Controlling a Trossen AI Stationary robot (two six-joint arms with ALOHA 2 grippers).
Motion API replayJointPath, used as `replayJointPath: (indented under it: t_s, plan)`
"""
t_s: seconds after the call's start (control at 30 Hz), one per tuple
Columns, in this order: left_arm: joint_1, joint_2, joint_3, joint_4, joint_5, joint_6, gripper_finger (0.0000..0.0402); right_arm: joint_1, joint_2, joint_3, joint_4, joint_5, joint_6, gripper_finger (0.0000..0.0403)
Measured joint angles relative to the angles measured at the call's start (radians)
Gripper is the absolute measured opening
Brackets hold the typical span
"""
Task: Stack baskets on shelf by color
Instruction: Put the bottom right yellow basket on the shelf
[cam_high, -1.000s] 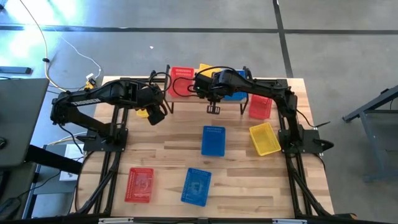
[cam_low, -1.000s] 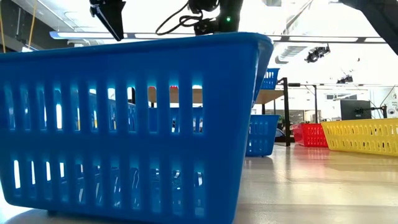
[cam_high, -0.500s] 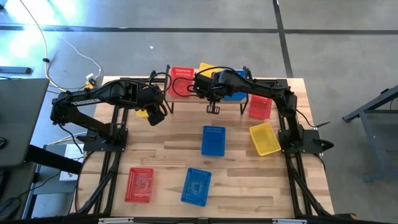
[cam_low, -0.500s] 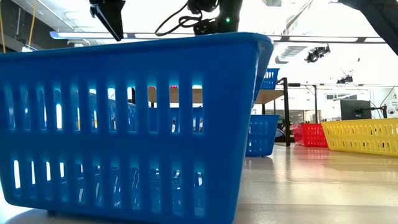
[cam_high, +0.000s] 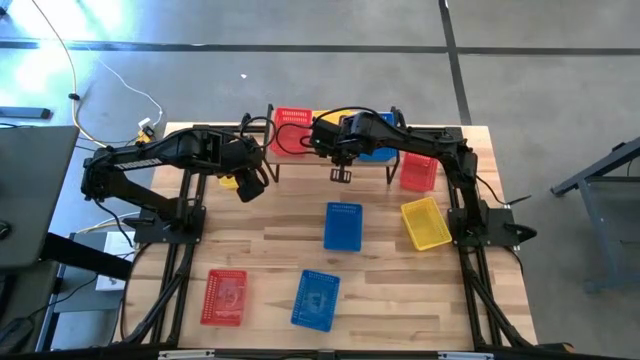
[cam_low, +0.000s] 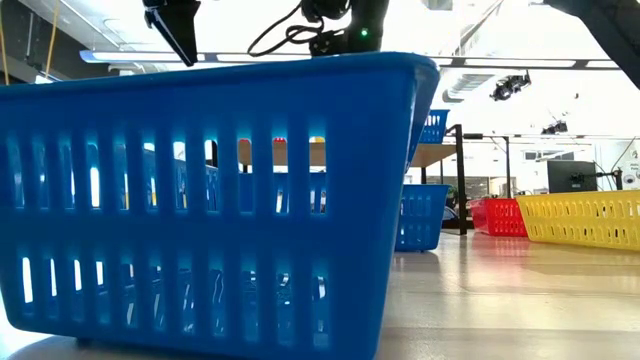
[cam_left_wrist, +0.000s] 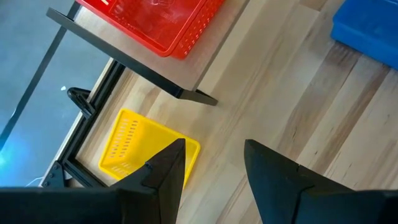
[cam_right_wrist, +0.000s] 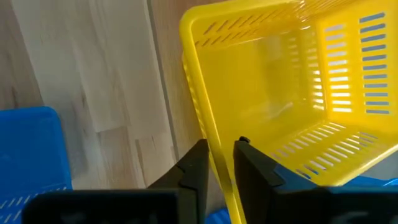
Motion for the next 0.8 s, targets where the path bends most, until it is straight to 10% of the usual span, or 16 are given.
replayJointPath:
  t_s: [0.3, 0.8]
  plan:
    - [0.0, 0.0, 0.0, 0.0, 0.0, 0.0, 0.0156, 0.0, 0.0, 0.0, 0.057, -0.137, 0.0, 0.0064]
    - [0.0, 0.0, 0.0, 0.0, 0.0, 0.0, 0.0156, 0.0, -0.002, 0.0, 0.027, -0.043, -0.01, 0.0064]
